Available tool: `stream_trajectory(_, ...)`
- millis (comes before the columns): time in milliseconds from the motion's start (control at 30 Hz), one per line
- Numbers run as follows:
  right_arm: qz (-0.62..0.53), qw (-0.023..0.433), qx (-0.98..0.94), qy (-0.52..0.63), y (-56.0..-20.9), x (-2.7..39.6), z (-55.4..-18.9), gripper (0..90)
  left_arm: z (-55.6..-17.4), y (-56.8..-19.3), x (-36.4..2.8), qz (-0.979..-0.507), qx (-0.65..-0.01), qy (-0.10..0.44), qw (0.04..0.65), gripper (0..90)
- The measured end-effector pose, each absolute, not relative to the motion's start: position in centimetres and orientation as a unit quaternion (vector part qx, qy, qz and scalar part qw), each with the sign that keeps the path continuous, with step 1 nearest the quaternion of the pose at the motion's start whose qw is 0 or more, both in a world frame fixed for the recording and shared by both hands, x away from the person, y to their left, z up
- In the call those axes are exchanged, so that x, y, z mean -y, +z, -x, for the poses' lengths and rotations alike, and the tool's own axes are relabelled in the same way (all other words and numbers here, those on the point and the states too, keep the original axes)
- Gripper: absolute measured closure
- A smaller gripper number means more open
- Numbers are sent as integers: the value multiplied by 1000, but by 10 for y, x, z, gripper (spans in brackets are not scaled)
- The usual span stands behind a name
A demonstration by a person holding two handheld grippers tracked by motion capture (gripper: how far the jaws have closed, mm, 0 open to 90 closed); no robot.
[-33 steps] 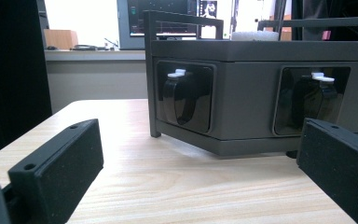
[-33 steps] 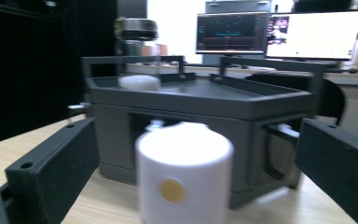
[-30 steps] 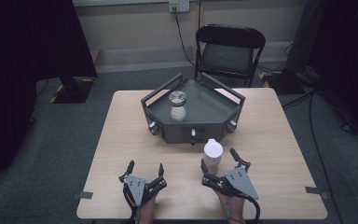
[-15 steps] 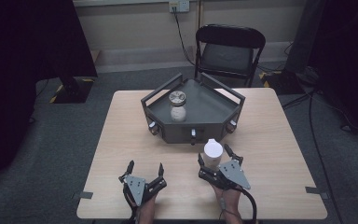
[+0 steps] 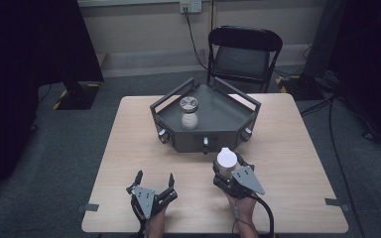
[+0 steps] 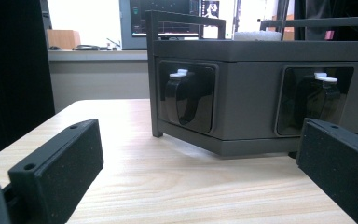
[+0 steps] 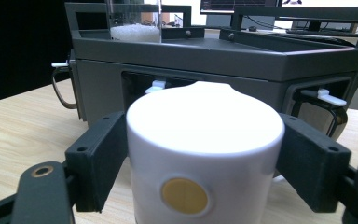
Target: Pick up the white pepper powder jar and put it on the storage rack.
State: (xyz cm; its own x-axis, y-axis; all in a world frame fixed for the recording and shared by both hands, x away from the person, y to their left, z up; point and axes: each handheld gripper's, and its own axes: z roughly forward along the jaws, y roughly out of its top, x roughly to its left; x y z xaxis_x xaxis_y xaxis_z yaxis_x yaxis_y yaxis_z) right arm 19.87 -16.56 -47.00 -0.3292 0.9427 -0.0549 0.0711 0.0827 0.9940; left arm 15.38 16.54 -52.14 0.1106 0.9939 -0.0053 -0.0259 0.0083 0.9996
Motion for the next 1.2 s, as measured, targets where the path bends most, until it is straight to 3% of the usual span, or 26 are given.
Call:
stream_trajectory(267,-418,400,-621,529,-469,166,-200,296,-154,-521,-165,-519,-467,476,535,0)
stream_trajectory(1200,-423,387,-637,514,-456,166,-199,303,-154,-522,-162,-513,-472,482,531,2)
